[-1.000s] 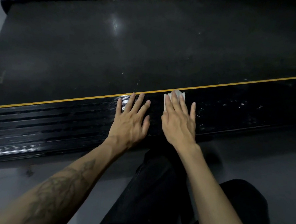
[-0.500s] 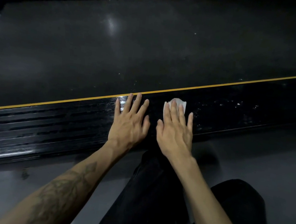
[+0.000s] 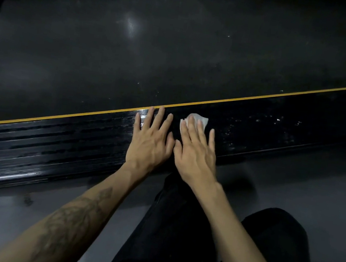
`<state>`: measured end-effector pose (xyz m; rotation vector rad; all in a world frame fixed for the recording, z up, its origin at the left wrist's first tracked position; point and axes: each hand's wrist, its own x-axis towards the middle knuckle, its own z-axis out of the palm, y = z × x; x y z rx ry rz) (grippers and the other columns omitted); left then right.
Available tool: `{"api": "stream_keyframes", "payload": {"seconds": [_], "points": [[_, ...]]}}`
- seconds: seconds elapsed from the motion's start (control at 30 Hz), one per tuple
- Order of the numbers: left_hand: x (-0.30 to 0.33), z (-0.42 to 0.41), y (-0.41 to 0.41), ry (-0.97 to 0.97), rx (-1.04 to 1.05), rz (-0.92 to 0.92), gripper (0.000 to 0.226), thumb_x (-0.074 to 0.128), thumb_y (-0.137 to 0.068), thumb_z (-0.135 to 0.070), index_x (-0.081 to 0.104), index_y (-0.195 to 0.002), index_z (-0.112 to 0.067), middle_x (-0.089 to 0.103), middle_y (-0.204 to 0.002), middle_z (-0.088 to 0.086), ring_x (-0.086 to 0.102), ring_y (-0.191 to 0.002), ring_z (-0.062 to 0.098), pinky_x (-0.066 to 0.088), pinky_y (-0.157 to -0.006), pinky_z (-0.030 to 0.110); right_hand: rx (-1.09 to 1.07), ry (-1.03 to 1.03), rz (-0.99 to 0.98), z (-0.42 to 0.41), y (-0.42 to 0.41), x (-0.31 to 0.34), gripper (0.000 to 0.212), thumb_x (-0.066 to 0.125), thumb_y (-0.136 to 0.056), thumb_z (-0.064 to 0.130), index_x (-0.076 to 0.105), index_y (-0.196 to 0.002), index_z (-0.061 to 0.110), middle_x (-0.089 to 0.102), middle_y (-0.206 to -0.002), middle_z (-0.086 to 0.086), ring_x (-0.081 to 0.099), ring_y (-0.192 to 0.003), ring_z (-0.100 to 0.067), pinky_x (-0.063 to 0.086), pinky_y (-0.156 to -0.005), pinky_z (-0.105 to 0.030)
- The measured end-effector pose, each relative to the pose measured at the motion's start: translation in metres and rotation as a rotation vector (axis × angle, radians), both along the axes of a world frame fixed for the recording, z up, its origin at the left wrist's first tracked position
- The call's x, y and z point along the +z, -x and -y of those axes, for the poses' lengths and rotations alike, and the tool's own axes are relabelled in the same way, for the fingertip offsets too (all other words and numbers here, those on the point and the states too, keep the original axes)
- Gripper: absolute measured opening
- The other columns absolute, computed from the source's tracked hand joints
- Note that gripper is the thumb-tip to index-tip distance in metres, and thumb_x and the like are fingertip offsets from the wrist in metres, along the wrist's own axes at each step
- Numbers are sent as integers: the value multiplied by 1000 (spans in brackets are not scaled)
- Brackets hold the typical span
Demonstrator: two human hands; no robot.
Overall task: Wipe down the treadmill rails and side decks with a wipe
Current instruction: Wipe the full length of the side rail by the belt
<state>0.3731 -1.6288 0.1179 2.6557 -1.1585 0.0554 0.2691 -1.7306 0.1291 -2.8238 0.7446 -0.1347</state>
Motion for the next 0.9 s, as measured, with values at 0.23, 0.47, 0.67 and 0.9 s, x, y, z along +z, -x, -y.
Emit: {"api": "stream_keyframes", "payload": {"seconds": [0.23, 0.47, 0.67, 0.9], "points": [[-1, 1, 1, 9, -1, 14, 63, 27, -100, -43, 44, -155, -17, 32, -166, 11, 20, -156, 32, 16, -124, 61, -85, 55, 18, 13, 13, -3, 69, 14, -100, 40, 27, -163, 17, 19, -171, -4, 12, -159, -21, 5, -127, -55], [-2, 0, 1, 27, 0, 34, 62, 30, -100, -42, 45, -154, -16, 35, -165, 11, 23, -156, 33, 17, -124, 60, 9, 52, 4, 15, 5, -3, 68, 15, -99, 39, 30, -162, 18, 21, -170, -2, 14, -159, -19, 3, -127, -56], [-2, 2, 2, 30, 7, 40, 62, 30, -100, -43, 45, -154, -17, 35, -164, 11, 23, -156, 33, 17, -125, 60, -101, 44, 68, 11, 25, -9, 68, 22, -98, 38, 27, -163, 16, 20, -170, -5, 12, -159, -22, 4, -127, -55], [-2, 2, 2, 33, 10, 36, 62, 31, -100, -43, 46, -154, -17, 36, -164, 11, 24, -155, 33, 18, -125, 60, -15, 61, 63, 18, 13, -10, 66, 20, -100, 39, 32, -161, 17, 22, -170, -3, 15, -158, -20, 3, -127, -56]]}}
